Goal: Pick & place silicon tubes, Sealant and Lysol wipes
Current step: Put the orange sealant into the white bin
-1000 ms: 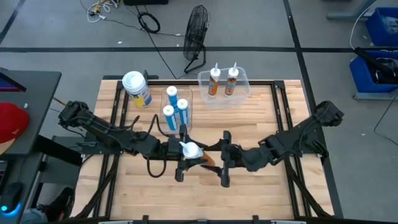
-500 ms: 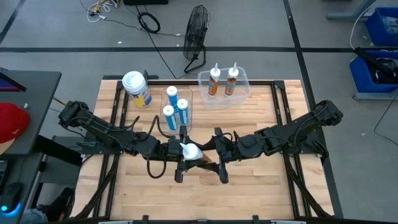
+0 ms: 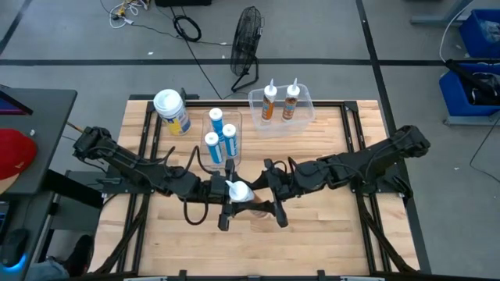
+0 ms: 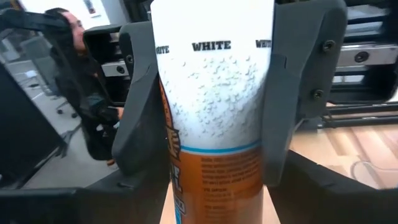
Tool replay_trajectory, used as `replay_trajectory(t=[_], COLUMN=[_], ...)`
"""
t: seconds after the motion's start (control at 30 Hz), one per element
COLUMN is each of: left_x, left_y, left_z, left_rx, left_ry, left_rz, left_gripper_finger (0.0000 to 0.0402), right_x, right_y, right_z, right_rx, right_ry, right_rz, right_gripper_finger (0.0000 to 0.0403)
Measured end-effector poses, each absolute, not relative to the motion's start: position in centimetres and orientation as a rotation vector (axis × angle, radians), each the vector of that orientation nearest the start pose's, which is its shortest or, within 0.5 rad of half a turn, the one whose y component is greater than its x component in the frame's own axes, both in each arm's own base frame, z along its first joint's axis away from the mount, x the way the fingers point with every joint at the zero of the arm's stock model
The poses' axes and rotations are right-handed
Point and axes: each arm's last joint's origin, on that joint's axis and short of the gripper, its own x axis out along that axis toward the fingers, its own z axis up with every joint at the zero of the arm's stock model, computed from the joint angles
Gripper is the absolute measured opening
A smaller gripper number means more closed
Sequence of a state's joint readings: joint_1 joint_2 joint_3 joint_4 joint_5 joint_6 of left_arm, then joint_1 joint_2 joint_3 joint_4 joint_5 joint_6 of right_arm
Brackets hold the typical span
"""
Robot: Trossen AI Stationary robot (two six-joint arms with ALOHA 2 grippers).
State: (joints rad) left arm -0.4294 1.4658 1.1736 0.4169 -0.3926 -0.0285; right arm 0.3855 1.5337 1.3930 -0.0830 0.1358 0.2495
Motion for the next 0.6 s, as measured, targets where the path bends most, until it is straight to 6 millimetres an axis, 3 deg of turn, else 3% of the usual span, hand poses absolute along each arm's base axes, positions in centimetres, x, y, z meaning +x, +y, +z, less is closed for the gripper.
replay_trajectory(t=[0.13, 0.43, 0.6], left_x=[31.2, 31.4, 31.4], left_y=[-13.1, -12.7, -12.6], left_z=[36.4, 36.5, 36.5], left_rx=[-0.080, -0.072, -0.072], left_ry=[-0.107, -0.118, -0.118], left_rz=[-0.041, -0.028, -0.028], left_gripper_finger=[0.0206, 0.0206, 0.0206], right_x=[33.5, 34.2, 34.2], right_y=[12.9, 12.6, 12.5], right_z=[36.7, 36.2, 36.2], right_rx=[0.190, 0.185, 0.170], right_ry=[0.257, 0.264, 0.258], right_rz=[0.247, 0.280, 0.280], right_gripper_finger=[0.0236, 0.0275, 0.0240])
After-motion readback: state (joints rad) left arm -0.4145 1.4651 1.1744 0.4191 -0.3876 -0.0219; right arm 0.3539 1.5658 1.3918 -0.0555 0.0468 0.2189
